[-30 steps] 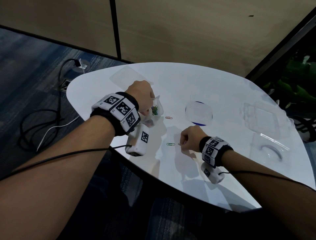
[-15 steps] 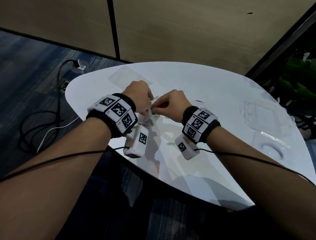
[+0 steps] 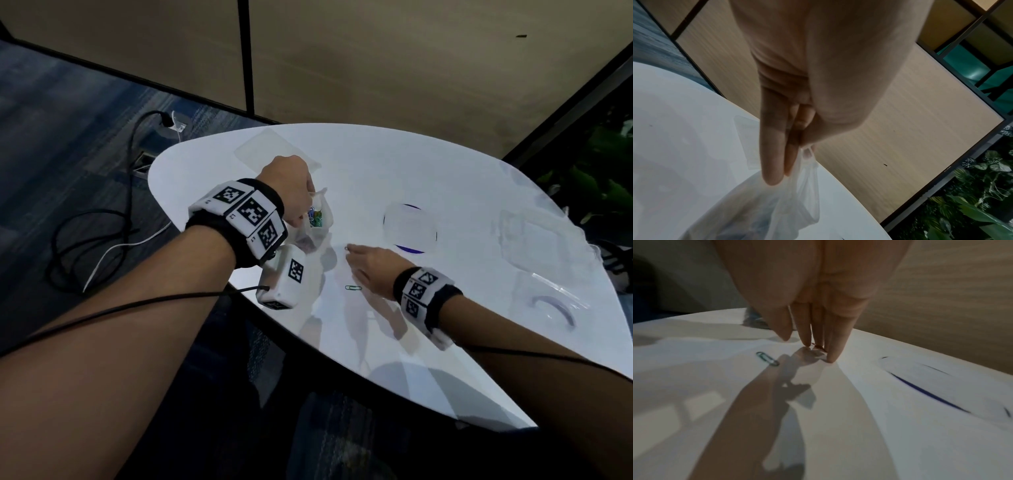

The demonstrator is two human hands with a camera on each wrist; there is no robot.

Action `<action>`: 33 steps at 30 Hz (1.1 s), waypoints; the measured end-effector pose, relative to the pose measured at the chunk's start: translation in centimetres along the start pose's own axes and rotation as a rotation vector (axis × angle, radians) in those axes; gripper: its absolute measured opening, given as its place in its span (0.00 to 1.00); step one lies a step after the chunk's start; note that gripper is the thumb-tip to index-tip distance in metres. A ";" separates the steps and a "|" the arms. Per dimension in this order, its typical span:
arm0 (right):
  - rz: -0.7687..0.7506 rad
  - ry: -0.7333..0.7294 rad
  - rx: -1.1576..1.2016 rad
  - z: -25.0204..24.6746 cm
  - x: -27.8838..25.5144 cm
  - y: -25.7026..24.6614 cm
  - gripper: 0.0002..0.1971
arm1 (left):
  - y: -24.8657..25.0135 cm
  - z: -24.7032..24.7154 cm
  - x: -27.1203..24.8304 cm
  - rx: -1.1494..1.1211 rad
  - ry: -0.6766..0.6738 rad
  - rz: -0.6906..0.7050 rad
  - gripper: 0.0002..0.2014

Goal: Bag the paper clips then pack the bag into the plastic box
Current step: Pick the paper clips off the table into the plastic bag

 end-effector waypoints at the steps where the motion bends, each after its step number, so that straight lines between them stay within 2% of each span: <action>1: -0.015 0.000 -0.014 0.3 -0.8 -0.3 0.11 | 0.1 0.0 0.0 -0.004 -0.001 0.000 0.16; 4: -0.037 -0.030 -0.065 1.6 -2.8 -1.4 0.13 | 0.4 0.3 -0.1 0.006 -0.004 0.005 0.16; 7: -0.021 0.006 -0.106 2.6 -3.2 -2.0 0.12 | 0.6 0.5 -0.3 0.015 0.002 0.016 0.16; 13: 0.134 0.068 0.035 1.7 -2.6 -1.4 0.10 | 0.5 0.7 -0.5 0.050 -0.004 0.025 0.16; 17: 0.294 -0.076 0.221 1.4 -2.4 -0.6 0.04 | 0.4 0.7 -0.2 0.029 -0.002 0.015 0.16; 19: 0.325 -0.142 0.287 1.4 -2.4 -0.4 0.08 | 0.4 0.8 -0.1 0.028 -0.004 0.013 0.16; 21: 0.340 -0.163 0.324 1.4 -2.7 -0.1 0.09 | 0.4 1.0 0.0 0.029 -0.010 0.012 0.17; 23: 0.352 -0.159 0.377 1.4 -3.3 0.5 0.04 | 0.4 1.2 0.1 0.031 -0.013 0.010 0.17; 26: 0.392 -0.067 0.571 -0.1 -4.3 1.7 0.02 | 0.4 1.4 0.2 0.036 -0.013 0.015 0.18; 30: 0.409 0.242 0.860 -6.4 -5.0 3.1 0.05 | 0.8 2.1 0.4 0.066 -0.041 0.034 0.16; 33: 0.371 0.409 0.937 -9.9 -4.8 2.7 0.04 | 1.1 3.2 0.5 0.122 -0.092 0.055 0.16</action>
Point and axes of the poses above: each hand's wrist, its own x-axis towards the middle knuckle, its own z-axis out of the palm, y = z × x, the point moved 7 cm from there along x, towards the middle knuckle, and after that the axes turned 10 degrees about -x, right-handed, at the moved point
